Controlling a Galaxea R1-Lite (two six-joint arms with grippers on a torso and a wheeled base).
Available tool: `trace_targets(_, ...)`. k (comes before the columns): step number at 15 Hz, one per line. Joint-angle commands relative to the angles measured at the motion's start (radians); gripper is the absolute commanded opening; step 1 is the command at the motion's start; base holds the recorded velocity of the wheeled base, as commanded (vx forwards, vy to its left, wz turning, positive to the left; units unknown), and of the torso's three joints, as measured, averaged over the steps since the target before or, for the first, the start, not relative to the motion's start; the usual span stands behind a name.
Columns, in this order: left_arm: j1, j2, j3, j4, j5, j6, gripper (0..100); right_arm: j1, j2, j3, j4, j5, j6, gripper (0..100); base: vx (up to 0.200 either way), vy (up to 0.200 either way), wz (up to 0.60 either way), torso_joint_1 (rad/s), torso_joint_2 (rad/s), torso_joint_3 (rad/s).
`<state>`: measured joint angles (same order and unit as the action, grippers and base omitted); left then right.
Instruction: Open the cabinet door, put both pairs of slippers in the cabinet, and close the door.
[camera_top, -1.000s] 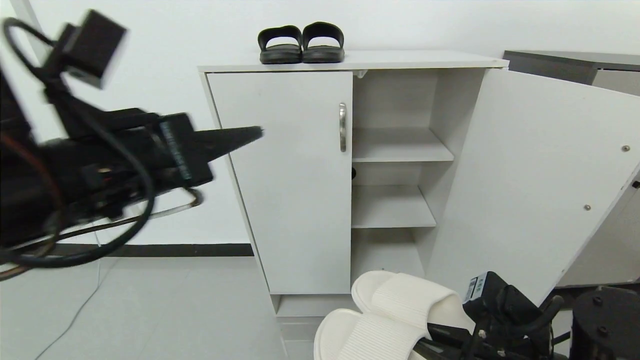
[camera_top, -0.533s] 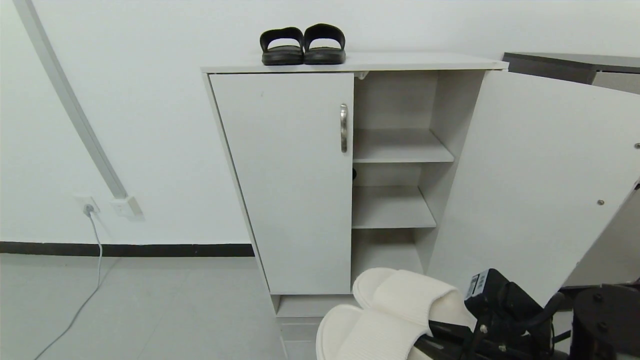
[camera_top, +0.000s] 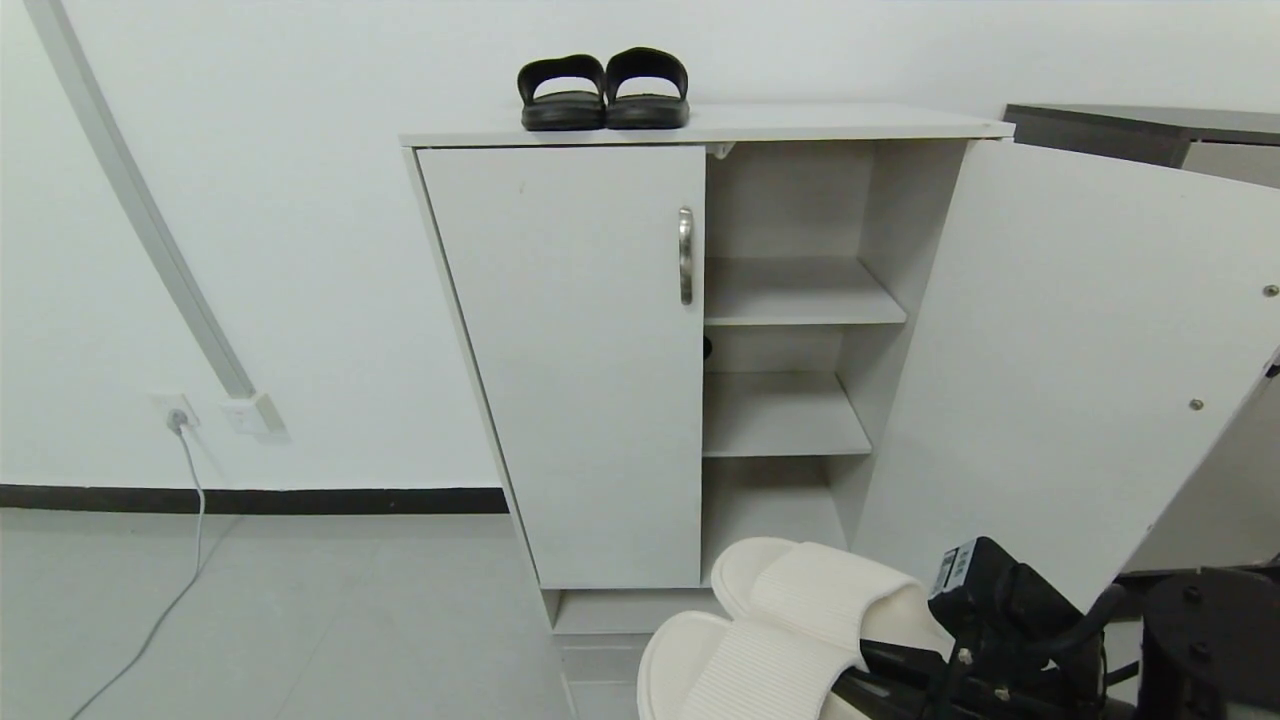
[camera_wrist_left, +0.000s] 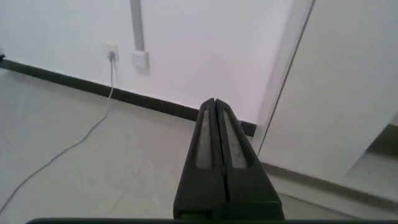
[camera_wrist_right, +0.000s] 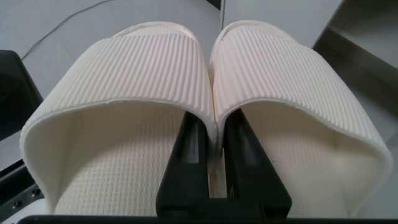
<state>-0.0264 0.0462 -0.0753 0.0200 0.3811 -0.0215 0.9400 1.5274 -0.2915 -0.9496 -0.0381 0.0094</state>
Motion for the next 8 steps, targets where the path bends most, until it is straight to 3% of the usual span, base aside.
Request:
trace_targets(1,0.02,-0.046,0.071,-0.054,-0.068,0.008,0,0.002,0.003,0.0,0.0,0.0,0.0,0,0.0,0.0,0.0,0.0,0.0,0.0)
trace_targets(4,0.02,-0.046,0.075,-0.06,-0.291,0.014,0,0.002,0.007,-0.002,-0.001,0.0,0.0,0,0.0,0.0,0.0,0.0,0.0,0.0)
trace_targets(5,0.02,-0.046,0.071,-0.003,-0.376,0.029,0,0.0,0.01,-0.003,-0.001,0.0,0.001,0,0.0,0.0,0.0,0.0,0.0,0.0)
trace_targets(6,0.02,-0.046,0.074,-0.014,-0.403,0.071,0,0.0,0.01,-0.005,-0.001,-0.002,0.001,0,0.0,0.0,0.0,0.0,0.0,0.0)
trace_targets(8,0.02,-0.046,0.074,-0.018,-0.416,0.089,0,0.0,0.036,-0.015,-0.001,-0.031,0.001,0,0.0,0.0,0.0,0.0,0.0,0.0)
